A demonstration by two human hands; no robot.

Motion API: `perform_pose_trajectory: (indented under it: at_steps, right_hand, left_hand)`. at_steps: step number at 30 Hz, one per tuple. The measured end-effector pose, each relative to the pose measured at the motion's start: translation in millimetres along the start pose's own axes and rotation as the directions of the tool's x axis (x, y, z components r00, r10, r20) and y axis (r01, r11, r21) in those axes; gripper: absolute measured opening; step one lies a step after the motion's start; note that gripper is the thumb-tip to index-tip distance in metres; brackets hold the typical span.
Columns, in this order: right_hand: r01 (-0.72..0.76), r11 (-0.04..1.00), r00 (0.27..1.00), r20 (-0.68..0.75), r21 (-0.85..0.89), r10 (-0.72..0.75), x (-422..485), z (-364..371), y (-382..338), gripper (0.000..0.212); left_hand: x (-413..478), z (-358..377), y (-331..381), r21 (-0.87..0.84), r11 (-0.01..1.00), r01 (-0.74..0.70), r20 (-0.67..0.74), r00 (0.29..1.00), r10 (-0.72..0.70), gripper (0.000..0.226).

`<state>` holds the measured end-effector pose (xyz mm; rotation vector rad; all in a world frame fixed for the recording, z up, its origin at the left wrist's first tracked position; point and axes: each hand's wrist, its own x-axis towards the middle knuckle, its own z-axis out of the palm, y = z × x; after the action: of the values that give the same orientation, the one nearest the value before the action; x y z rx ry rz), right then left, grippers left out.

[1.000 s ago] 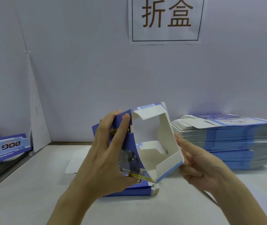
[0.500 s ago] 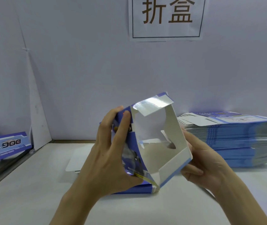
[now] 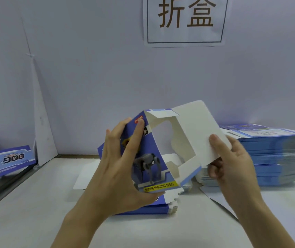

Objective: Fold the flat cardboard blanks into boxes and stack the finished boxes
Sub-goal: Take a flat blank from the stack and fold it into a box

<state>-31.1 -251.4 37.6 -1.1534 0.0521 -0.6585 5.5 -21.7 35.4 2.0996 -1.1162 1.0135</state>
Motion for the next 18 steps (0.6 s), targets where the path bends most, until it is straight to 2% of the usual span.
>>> perform_pose_trajectory:
  at_steps: [3, 5, 12, 15, 18]
  right_hand:
    - [0.264, 0.947, 0.962, -0.015, -0.184, -0.271, -6, 1, -8, 0.024]
    - [0.378, 0.893, 0.919, -0.015, -0.244, -0.393, -9, 4, -10, 0.026]
    - [0.502, 0.83, 0.842, -0.082, -0.242, -0.533, -10, 1, -7, 0.031]
    - [0.564, 0.784, 0.798, -0.073, -0.26, -0.599, -11, 1, -2, 0.027]
    - [0.58, 0.768, 0.788, -0.051, -0.272, -0.613, -10, 0, -4, 0.027]
  left_hand:
    - [0, -3, 1, -0.011, 1.0, 0.012, 0.003, 1.0, -0.012, 0.122]
    - [0, -4, 1, -0.011, 1.0, 0.017, 0.002, 1.0, -0.017, 0.122]
    - [0, 4, 10, 0.017, 1.0, 0.012, 0.003, 1.0, -0.012, 0.12]
    - [0, 5, 13, 0.033, 0.999, 0.024, 0.014, 1.0, -0.025, 0.118]
    - [1, 4, 13, 0.058, 0.998, 0.015, 0.011, 1.0, -0.016, 0.119]
